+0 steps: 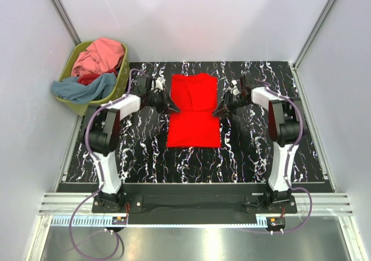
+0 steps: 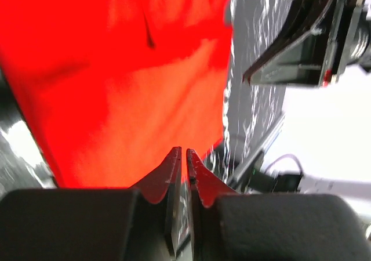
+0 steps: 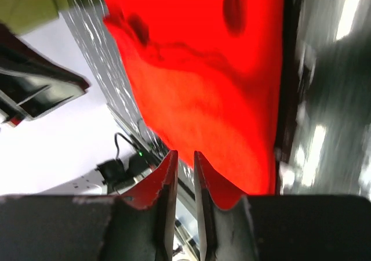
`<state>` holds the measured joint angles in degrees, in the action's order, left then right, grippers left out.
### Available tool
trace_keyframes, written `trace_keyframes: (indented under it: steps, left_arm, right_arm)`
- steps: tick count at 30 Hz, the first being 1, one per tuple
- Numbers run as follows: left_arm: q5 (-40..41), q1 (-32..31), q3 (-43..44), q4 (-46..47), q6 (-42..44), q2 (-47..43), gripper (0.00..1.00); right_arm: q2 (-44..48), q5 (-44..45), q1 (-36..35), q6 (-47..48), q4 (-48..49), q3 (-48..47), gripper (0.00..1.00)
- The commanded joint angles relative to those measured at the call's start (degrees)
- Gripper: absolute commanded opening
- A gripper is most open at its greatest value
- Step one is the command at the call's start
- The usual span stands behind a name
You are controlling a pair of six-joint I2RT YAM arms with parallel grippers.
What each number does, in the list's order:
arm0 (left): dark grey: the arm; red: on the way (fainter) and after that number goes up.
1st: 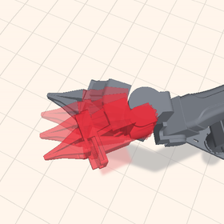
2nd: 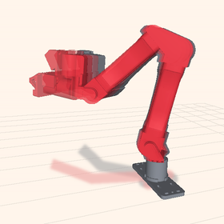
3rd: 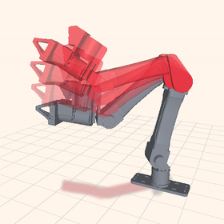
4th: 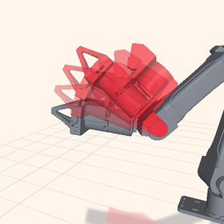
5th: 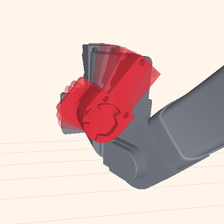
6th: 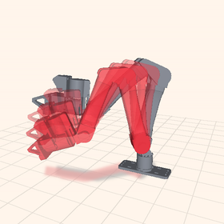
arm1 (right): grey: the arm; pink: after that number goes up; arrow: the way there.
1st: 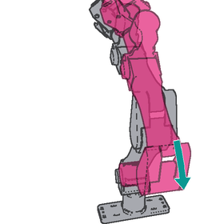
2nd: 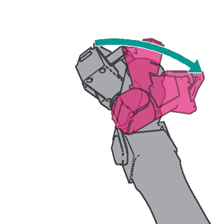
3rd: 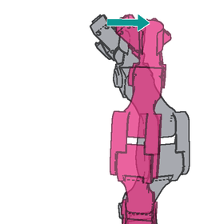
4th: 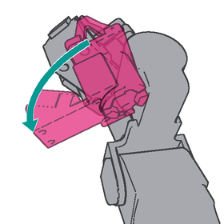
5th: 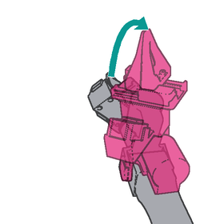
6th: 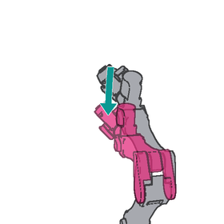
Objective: Fold and stack the t-shirts
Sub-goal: Fold the tshirt
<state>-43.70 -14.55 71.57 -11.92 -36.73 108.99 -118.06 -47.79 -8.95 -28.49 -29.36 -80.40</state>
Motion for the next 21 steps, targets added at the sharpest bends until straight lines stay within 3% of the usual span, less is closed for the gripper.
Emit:
trace_keyframes:
  steps: [1,8,13,14,15,17,21]
  left_arm:
    - [-0.25,2.06,3.48,-0.03,-3.17,7.45,0.12]
    - [1.34,4.79,5.42,-1.95,-0.55,13.27,0.13]
    - [3.01,4.97,3.5,-5.65,2.45,4.06,0.16]
    - [3.27,5.05,1.05,-5.66,1.67,2.21,0.18]
    - [3.27,5.05,-0.45,-5.57,1.05,-1.55,0.26]
    - [3.62,4.88,-6.32,-4.43,-1.05,-5.61,0.28]
    - [5.99,3.74,-19.07,0.49,-6.85,-18.86,0.36]
  right_arm:
    - [-7.33,-2.48,-0.01,-3.06,0.27,-6.51,0.24]
    - [-14.48,-2.48,4.2,-4.29,0.27,-11.79,0.27]
    - [-8.44,-2.4,6.49,-3.85,-0.52,-10.14,0.32]
    - [-6.85,-2.13,6.58,-3.33,-0.69,-9.0,0.34]
    - [-3.44,-1.17,6.49,-3.15,-1.04,-6.03,0.39]
    - [0.53,0.58,6.58,-4.02,-1.31,-1.54,0.44]
    - [14.39,8.92,6.05,-8.32,2.8,16.26,0.56]
